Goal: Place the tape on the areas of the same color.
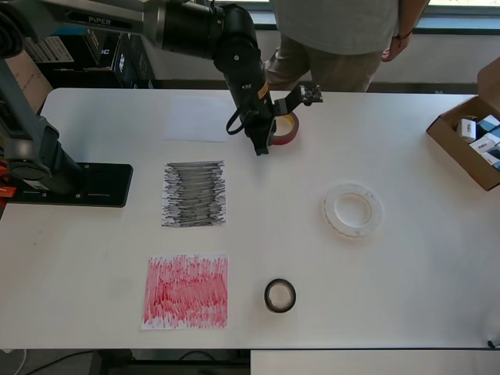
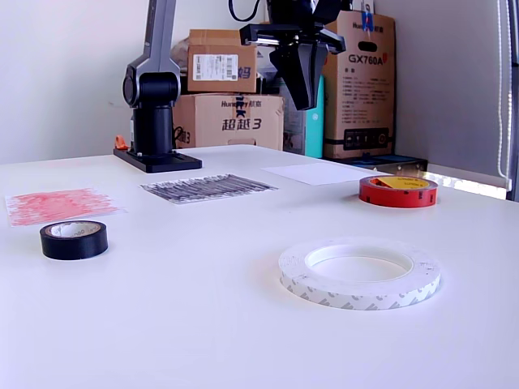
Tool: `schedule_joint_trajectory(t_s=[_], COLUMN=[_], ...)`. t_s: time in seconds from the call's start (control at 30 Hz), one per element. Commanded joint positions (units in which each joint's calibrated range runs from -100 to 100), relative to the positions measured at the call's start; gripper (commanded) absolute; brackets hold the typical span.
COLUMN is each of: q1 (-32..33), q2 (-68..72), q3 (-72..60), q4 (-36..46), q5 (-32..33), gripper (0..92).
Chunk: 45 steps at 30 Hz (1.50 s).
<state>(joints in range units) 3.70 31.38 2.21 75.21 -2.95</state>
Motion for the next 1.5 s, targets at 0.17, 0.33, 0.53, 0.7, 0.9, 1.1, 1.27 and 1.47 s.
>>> schedule_joint_trajectory(t_s=[0.17,0.33,0.53,0.7,0.9,1.1,1.27,1.47], q1=[0.65,2.47,4.75,5.78,5.78,5.78,6.10,6.65], q2=[5.57,10.72,13.52,15.30,17.08,18.67,19.51,20.44], q3=[-6.89,-11.71,-13.07,-12.16,-12.16,-12.25,-12.25,-12.25], q4=[0.27,-0.75,-1.35,-2.11,-2.11,-2.11,-2.11,-3.64], q5=[1.16,6.48,7.14,7.22,7.05,6.40,6.48,6.81], gripper=[0.2,5.4,17.5,22.1,42.4,54.4,54.4,54.3])
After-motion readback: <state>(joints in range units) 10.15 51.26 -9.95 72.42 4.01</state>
